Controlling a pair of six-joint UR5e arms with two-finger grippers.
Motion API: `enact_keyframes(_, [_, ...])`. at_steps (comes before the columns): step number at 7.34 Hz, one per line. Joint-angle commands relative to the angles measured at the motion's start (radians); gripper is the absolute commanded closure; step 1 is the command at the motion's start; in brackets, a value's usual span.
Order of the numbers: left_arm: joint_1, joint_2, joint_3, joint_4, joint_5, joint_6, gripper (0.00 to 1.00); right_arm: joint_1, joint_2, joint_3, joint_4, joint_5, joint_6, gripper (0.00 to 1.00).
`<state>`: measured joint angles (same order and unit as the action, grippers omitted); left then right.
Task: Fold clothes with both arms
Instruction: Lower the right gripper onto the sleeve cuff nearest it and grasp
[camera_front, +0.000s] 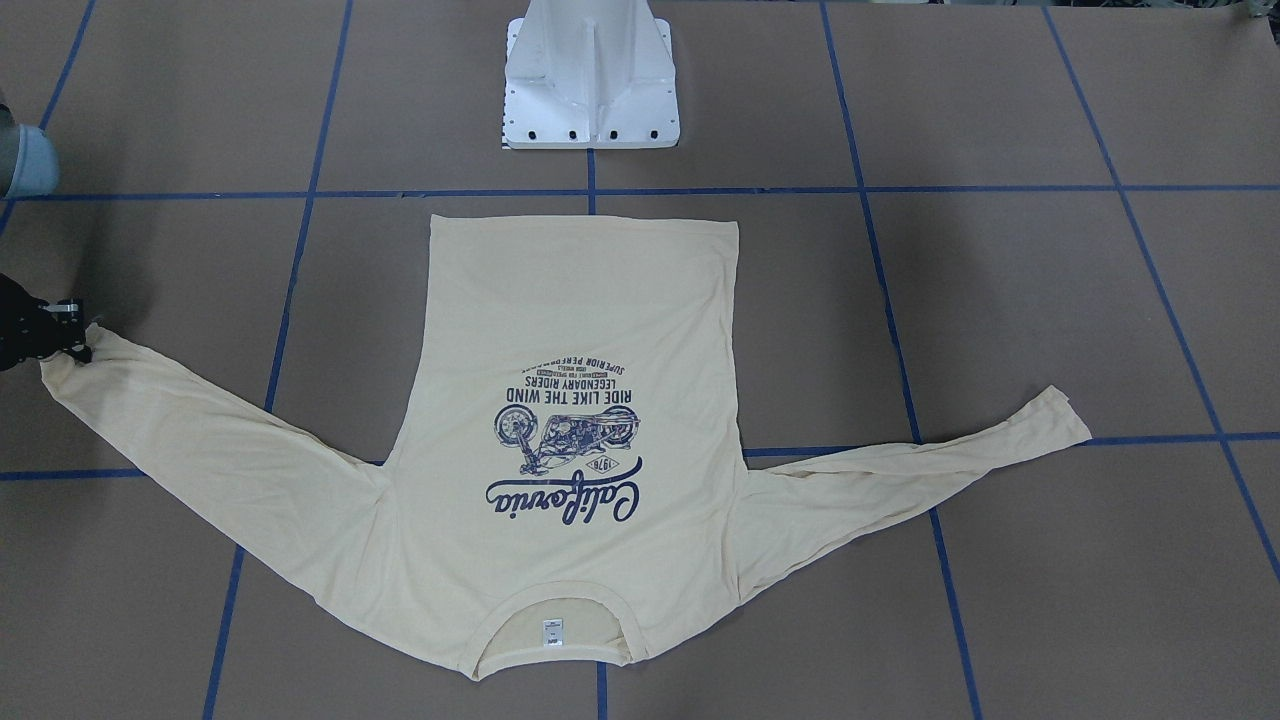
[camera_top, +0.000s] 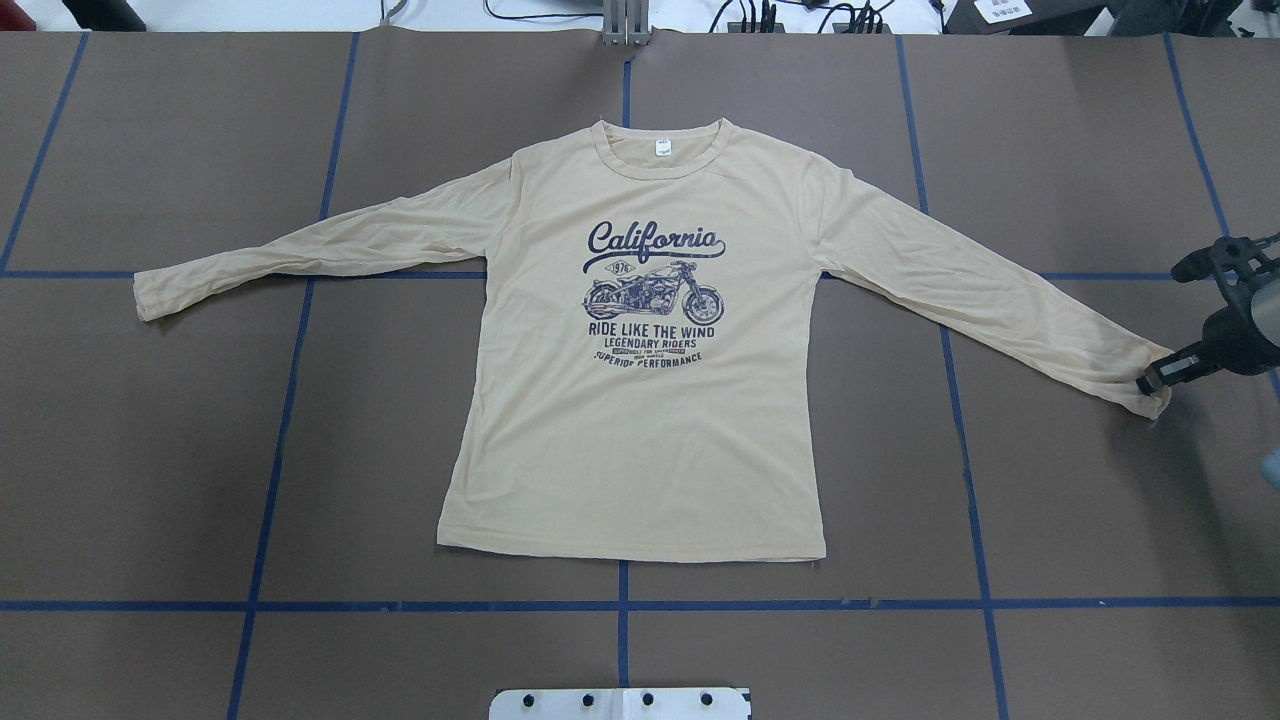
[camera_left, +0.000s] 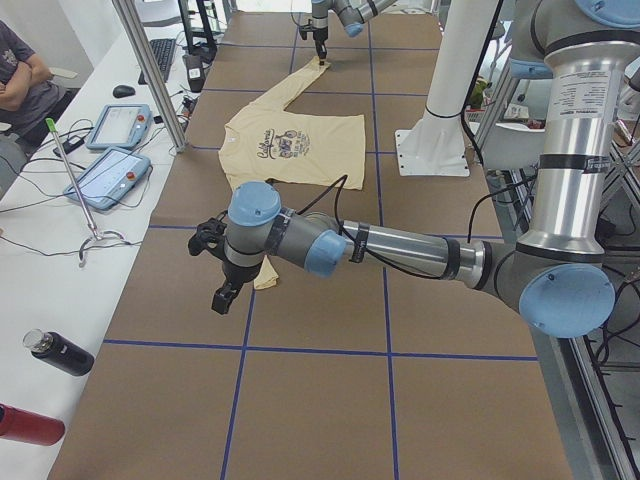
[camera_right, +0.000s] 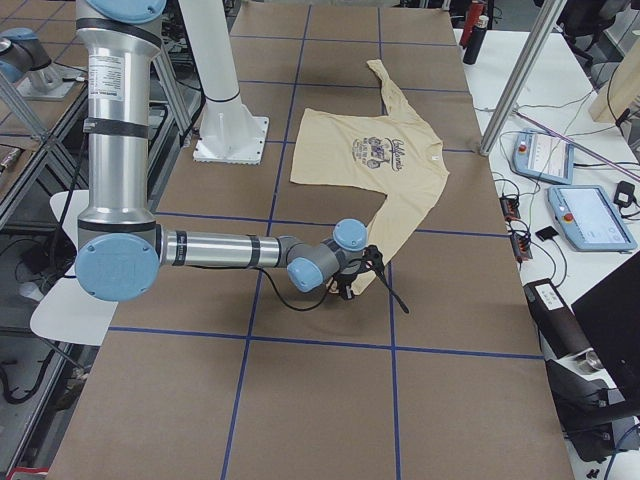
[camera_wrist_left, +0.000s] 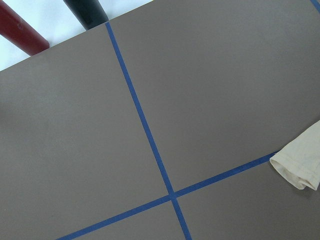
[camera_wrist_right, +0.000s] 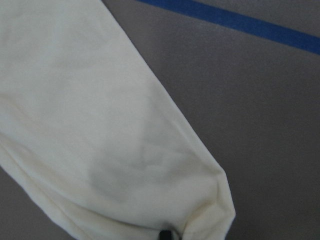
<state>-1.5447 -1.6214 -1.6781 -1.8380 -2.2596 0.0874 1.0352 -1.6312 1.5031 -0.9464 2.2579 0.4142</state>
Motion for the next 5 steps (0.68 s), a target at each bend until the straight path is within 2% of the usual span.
enact_keyframes(1, [0.0, 0.0, 0.0, 0.0, 0.0, 0.0, 0.0, 0.026, 0.002, 0.011, -0.002, 0.035, 0.0, 0.82])
enact_keyframes(3, [0.0, 0.0, 0.0, 0.002, 0.0, 0.0, 0.0, 0.075, 0.002, 0.038, -0.002, 0.092, 0.0, 1.0])
enact_keyframes(5, [0.0, -0.002, -0.002, 0.003, -0.002, 0.0, 0.0, 0.082, -0.004, 0.084, 0.003, 0.094, 0.005, 1.0])
